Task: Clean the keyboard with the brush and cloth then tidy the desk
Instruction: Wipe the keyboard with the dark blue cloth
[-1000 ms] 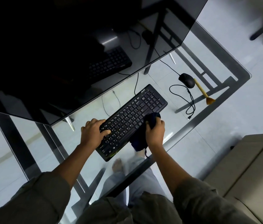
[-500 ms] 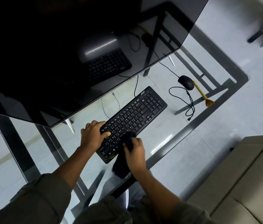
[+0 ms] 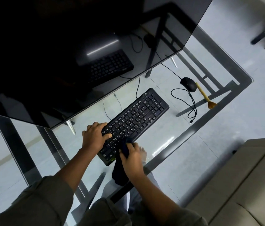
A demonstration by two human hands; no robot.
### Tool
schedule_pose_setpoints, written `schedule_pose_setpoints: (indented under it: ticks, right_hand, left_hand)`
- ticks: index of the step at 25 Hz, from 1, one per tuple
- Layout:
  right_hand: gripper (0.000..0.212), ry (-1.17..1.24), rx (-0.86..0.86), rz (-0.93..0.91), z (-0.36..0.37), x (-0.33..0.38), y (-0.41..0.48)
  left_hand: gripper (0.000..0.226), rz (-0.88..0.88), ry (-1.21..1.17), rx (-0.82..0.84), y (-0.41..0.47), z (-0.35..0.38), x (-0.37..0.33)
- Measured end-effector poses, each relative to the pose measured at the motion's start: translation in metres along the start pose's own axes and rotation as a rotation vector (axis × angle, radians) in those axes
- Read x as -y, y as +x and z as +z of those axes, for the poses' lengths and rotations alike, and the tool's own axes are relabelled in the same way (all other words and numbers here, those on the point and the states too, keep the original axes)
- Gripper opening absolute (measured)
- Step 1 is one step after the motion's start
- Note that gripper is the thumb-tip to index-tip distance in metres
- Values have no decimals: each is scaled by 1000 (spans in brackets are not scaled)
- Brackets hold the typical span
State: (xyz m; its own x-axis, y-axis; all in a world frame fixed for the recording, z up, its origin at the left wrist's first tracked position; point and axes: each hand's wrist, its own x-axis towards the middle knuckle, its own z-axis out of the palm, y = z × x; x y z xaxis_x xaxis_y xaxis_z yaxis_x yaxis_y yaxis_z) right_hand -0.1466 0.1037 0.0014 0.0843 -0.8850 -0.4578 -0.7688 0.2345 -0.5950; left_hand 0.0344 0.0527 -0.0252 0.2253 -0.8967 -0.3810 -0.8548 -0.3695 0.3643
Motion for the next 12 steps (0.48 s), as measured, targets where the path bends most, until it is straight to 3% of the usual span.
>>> schedule_pose_setpoints:
  ticks: [7,12]
  right_hand:
    - [36,204,-262,145,-68,-20,76]
    - [38,161,-178,147,-36,-9,43]
  left_hand:
    - [55,-2,10,0,1,0,0]
    - [55,1,3,-15,1,2,0]
